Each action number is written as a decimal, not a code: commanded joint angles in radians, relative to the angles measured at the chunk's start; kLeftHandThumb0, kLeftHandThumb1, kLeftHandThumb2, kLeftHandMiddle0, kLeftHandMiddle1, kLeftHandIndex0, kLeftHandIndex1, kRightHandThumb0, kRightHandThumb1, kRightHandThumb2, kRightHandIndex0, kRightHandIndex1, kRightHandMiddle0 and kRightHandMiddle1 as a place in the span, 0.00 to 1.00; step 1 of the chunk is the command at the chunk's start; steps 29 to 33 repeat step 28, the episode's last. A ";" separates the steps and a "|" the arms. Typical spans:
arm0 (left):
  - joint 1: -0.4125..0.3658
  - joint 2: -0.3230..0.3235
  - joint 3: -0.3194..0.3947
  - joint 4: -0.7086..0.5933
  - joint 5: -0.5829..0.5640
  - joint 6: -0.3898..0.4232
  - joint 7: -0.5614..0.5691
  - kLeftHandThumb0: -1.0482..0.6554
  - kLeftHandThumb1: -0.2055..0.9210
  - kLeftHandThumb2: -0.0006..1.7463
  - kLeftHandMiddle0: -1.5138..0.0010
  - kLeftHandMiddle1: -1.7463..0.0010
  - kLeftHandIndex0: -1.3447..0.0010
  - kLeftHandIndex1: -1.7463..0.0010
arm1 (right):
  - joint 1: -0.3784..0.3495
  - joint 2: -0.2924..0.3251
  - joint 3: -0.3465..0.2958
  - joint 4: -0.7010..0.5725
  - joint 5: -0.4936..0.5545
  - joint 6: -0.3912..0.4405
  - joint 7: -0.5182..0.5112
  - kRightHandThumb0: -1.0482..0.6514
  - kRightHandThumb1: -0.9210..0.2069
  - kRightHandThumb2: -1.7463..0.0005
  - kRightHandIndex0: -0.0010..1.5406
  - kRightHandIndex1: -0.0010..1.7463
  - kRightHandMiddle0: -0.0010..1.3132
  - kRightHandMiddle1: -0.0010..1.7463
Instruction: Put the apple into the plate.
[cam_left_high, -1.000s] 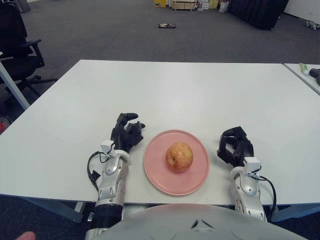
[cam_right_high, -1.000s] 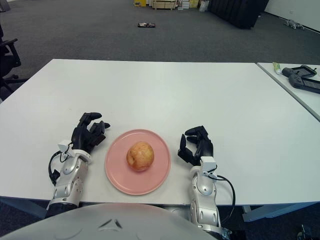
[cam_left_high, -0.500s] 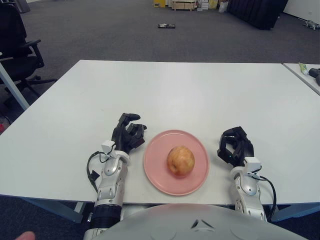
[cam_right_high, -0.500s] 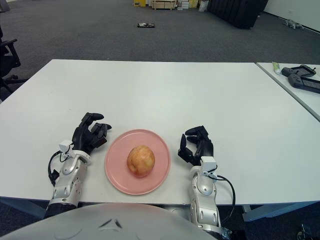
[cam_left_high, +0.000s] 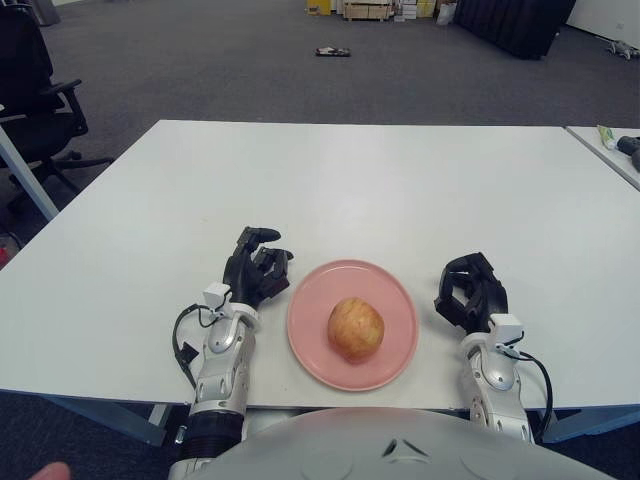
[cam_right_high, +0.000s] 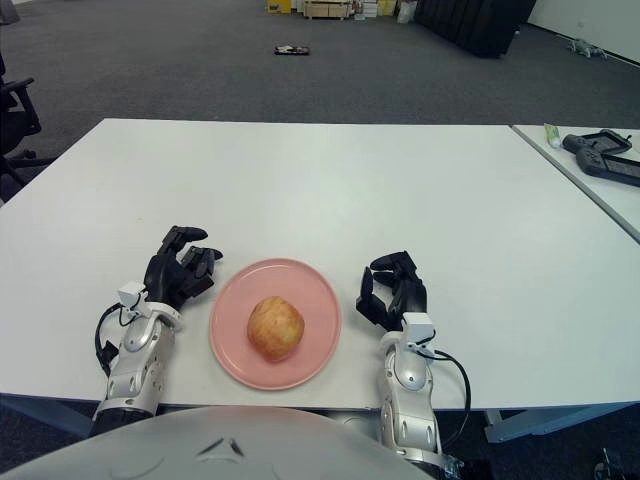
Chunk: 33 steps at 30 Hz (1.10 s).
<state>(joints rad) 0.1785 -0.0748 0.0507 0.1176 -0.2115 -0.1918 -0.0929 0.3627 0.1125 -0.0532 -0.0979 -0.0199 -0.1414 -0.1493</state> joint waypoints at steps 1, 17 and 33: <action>0.019 0.000 0.004 0.016 0.010 -0.006 -0.002 0.61 0.65 0.58 0.69 0.12 0.72 0.00 | -0.013 0.003 -0.001 0.011 0.005 0.008 -0.001 0.37 0.34 0.40 0.64 1.00 0.33 1.00; 0.026 0.002 0.017 0.005 0.025 -0.014 0.018 0.61 0.66 0.56 0.68 0.13 0.74 0.00 | -0.008 0.004 0.003 0.011 -0.006 0.002 -0.008 0.37 0.35 0.39 0.65 1.00 0.34 1.00; 0.035 0.008 0.026 -0.012 0.051 -0.012 0.031 0.61 0.65 0.58 0.68 0.10 0.75 0.00 | -0.002 -0.002 0.007 0.007 -0.010 0.000 -0.002 0.37 0.34 0.40 0.64 1.00 0.33 1.00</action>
